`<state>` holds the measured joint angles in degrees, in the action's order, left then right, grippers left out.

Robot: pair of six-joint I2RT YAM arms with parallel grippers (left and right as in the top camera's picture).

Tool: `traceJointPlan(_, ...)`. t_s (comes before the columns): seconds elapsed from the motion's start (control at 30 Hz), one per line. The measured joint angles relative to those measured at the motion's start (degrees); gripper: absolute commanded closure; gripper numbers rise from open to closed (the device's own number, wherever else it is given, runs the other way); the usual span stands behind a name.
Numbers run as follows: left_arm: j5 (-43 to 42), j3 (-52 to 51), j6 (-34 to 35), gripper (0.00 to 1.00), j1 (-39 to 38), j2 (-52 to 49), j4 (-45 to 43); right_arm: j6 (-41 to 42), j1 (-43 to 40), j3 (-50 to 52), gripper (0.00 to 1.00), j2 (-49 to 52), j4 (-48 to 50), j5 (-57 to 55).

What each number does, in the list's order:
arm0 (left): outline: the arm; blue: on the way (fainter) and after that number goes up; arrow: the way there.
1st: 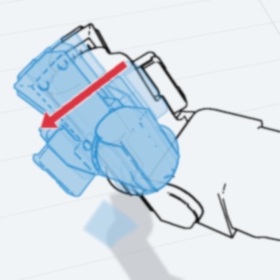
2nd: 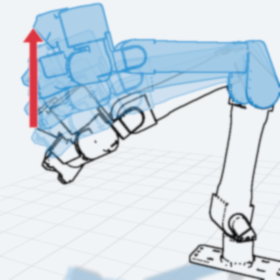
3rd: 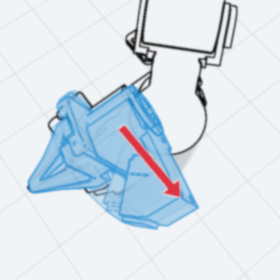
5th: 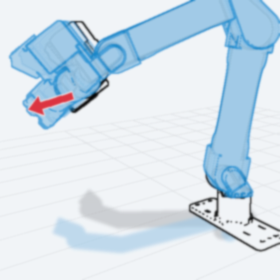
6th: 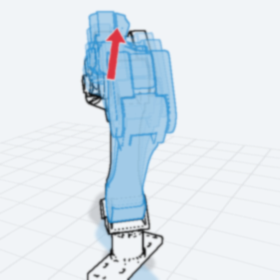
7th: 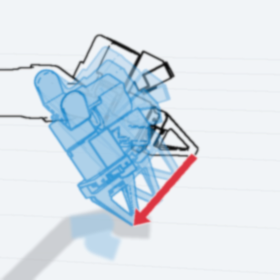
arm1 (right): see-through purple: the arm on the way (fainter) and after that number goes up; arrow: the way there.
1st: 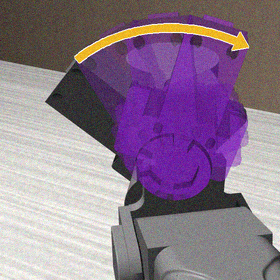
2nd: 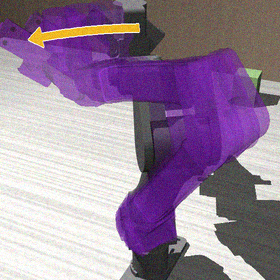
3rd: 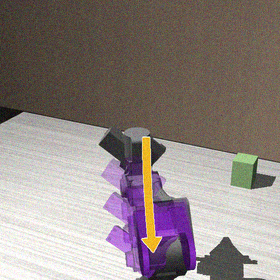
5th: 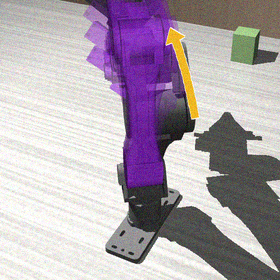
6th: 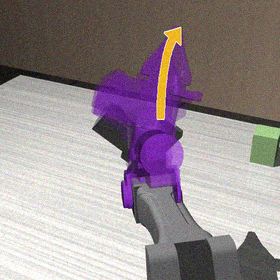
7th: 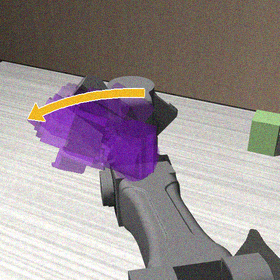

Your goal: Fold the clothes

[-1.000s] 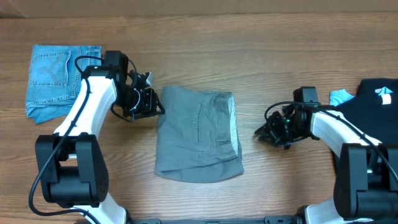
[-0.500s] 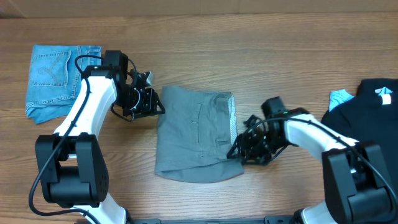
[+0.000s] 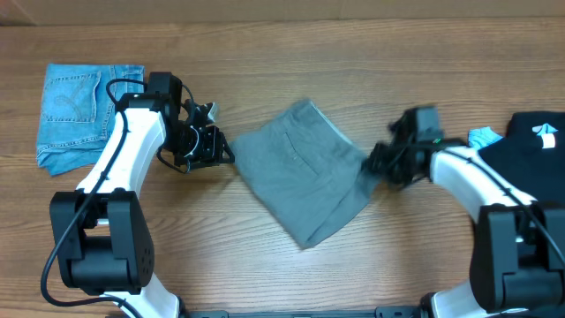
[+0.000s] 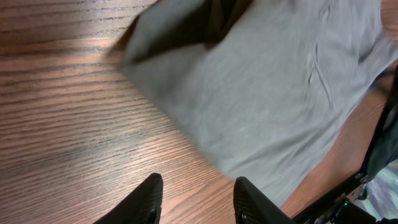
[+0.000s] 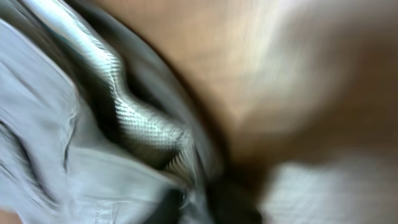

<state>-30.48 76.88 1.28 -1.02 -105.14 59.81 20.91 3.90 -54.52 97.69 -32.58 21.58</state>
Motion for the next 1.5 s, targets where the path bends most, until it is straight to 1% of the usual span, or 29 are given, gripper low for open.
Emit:
traceJointPlan(0.07, 0.02, 0.0, 0.0, 0.56, 0.0, 0.0, 0.33, -0.72, -2.08, -5.77, 0.53, 0.04, -4.66, -0.7)
traceJointPlan(0.17, 0.02, 0.0, -0.02, 0.56, 0.0, 0.0, 0.66, -2.54, -3.13, -13.53, 0.52, 0.04, -17.05, 0.39)
traceJointPlan(0.2, 0.0, 0.0, -0.02, 0.56, 0.0, 0.0, 0.66, -3.23, -3.13, -15.39, 0.48, 0.04, -20.35, 1.53)
traceJointPlan(0.23, 0.0, 0.0, -0.02, 0.56, -0.02, 0.0, 0.46, -3.91, -2.99, -16.37, 0.42, 0.04, -22.53, 2.82)
traceJointPlan(0.27, 0.0, 0.0, -0.02, 0.56, 0.0, 0.0, 0.02, -4.68, -2.45, -17.07, 0.39, 0.04, -25.81, 4.7)
traceJointPlan(0.3, 0.0, 0.0, -0.04, 0.56, 0.0, 0.0, -0.28, -4.85, -1.97, -17.07, 0.35, 0.04, -26.77, 4.96)
traceJointPlan(0.33, -0.02, 0.02, -0.04, 0.55, -0.02, 0.0, -1.51, -4.83, -0.59, -16.83, 0.33, 0.13, -27.45, 4.96)
traceJointPlan(0.43, -0.22, 0.09, -0.2, 0.53, 0.0, 0.0, -3.3, -2.8, 2.97, -14.64, 0.35, 0.2, -23.61, 3.63)
traceJointPlan(0.5, -0.46, 0.09, -0.22, 0.51, -0.02, 0.0, -3.69, -0.7, 5.66, -10.01, 0.41, 0.48, -15.58, 3.52)
traceJointPlan(0.53, -0.48, 0.09, -0.22, 0.52, -0.02, 0.0, -3.69, 0.31, 6.71, -7.58, 0.48, 0.72, -12.31, 3.58)
traceJointPlan(0.6, -0.61, 0.09, -0.22, 0.51, 0.0, 0.0, -3.69, 2.62, 7.23, -5.73, 0.76, 0.96, -9.57, 3.28)
traceJointPlan(0.63, -0.61, 0.09, -0.22, 0.52, 0.0, 0.0, -3.67, 3.32, 7.32, -5.4, 0.86, 1.01, -9.42, 2.69)
traceJointPlan(0.67, -0.61, 0.09, -0.22, 0.51, 0.0, 0.0, -3.67, 4.11, 7.32, -5.33, 0.89, 1.01, -9.81, 1.97)
traceJointPlan(0.7, -0.63, 0.09, -0.22, 0.51, 0.0, 0.0, -3.63, 4.5, 7.08, -5.33, 0.95, 1.01, -10.49, 1.29)
traceJointPlan(0.73, -0.61, 0.09, -0.22, 0.51, 0.0, 0.0, -3.52, 5.07, 6.93, -5.33, 0.96, 1.01, -10.73, 0.79)
traceJointPlan(0.87, -0.63, 0.09, -0.46, 0.49, -0.02, 0.0, -3.45, 5.86, 4.66, -5.33, 0.96, 1.01, -13.64, -2.12)
traceJointPlan(0.93, -0.63, 0.09, -0.87, 0.46, 0.0, 0.0, -3.56, 5.84, 3.58, -5.33, 0.9, 1.01, -13.97, -1.75)
traceJointPlan(1.0, -0.61, 0.09, -1.27, 0.45, 0.0, 0.0, -4.31, 5.05, 3.37, -5.33, 0.87, 1.01, -13.62, 0.74)
traceJointPlan(1.03, -0.61, 0.09, -1.31, 0.42, 0.0, 0.0, -4.81, 4.72, 3.37, -5.33, 0.83, 1.01, -13.49, 2.4)
traceJointPlan(1.07, -0.63, 0.09, -1.36, 0.37, 0.0, 0.0, -5.64, 4.61, 3.37, -5.33, 0.74, 1.01, -13.53, 3.21)
traceJointPlan(1.1, -0.63, 0.09, -1.42, 0.35, -0.02, 0.0, -6.75, 4.11, 3.37, -5.33, 0.73, 1.01, -13.55, 4.81)
traceJointPlan(1.23, -0.61, 0.11, -2.89, 0.32, -0.42, 0.0, -8.92, 2.89, 3.37, -5.31, 0.81, 1.01, -16.37, 9.49)
traceJointPlan(1.3, -0.61, 0.11, -4.66, 0.32, -1.31, 0.0, -9.38, 2.25, 3.37, -5.25, 0.88, 1.01, -17.94, 10.95)
traceJointPlan(1.33, -0.57, 0.09, -5.77, 0.33, -2.08, 0.0, -9.81, 1.9, 3.37, -5.25, 0.9, 1.01, -17.99, 11.26)
traceJointPlan(1.37, -0.57, 0.09, -6.64, 0.37, -2.75, 0.0, -10.29, 1.38, 3.37, -5.25, 0.93, 1.01, -17.92, 11.13)
traceJointPlan(1.4, -0.5, 0.09, -7.58, 0.4, -3.37, -0.04, -10.6, 1.27, 3.37, -5.16, 0.94, 1.01, -17.81, 10.95)
traceJointPlan(1.47, 0.76, 0.09, -9.01, 0.5, -4.81, -0.57, -11.43, 1.42, 3.37, -3.89, 0.96, 1.01, -14.93, 10.36)
traceJointPlan(1.5, 1.31, 0.09, -9.27, 0.57, -5.14, -1.07, -11.67, 1.53, 3.37, -3.32, 0.96, 1.01, -14.05, 10.19)
